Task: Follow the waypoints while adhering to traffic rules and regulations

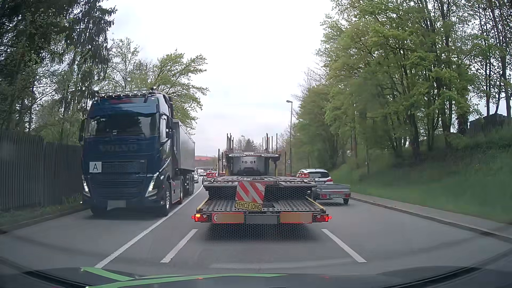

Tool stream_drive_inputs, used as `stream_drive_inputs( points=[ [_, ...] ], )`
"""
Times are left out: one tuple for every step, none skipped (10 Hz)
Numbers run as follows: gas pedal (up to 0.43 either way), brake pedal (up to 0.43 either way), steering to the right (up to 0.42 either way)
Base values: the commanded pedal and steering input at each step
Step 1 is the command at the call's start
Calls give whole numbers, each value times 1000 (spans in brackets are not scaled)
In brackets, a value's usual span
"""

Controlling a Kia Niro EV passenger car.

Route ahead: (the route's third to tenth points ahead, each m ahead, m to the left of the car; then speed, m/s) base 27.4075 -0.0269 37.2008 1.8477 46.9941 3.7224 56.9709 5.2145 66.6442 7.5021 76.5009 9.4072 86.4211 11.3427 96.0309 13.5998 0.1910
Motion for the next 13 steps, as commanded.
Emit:
stream_drive_inputs(
  points=[
    [0,0,-11],
    [0,0,-11],
    [0,0,-11],
    [0,0,-11],
    [0,0,-11],
    [0,0,-11],
    [0,0,-11],
    [0,0,-11],
    [0,0,-11],
    [0,0,-11],
    [0,0,-11],
    [0,0,-11],
    [0,0,-11]
  ],
)
